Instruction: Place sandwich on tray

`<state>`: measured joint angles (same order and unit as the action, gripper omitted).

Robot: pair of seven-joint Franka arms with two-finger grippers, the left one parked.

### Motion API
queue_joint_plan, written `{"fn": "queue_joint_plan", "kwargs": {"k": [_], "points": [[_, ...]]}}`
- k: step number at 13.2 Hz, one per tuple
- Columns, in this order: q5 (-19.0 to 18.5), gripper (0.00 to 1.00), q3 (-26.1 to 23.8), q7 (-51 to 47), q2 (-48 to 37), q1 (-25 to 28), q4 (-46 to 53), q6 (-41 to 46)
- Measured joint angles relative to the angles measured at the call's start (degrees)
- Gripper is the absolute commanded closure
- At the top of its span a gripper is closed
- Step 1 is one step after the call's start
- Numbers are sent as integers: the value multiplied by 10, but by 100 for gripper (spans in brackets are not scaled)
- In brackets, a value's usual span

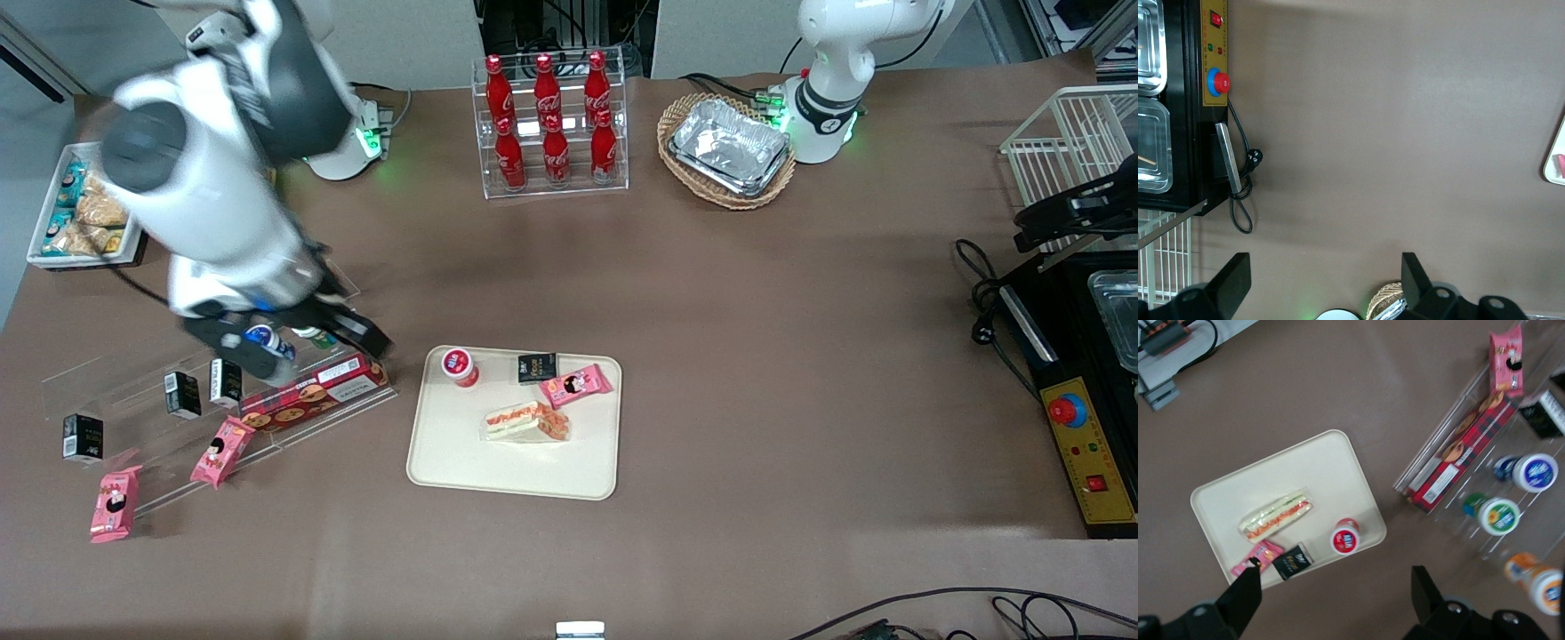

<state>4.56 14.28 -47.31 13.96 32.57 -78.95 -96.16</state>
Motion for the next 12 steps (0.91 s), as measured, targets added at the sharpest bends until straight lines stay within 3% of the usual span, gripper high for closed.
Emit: {"fn": "queue_joint_plan", "kwargs": {"k": [2, 4, 8, 12], "points": [[-3, 0, -65, 115, -39, -104, -11, 20], [-3, 0, -81, 206, -77, -161, -35, 25], [-27, 0, -57, 327, -144, -184, -95, 24], [-41, 0, -18, 477, -154, -212, -107, 23]]}}
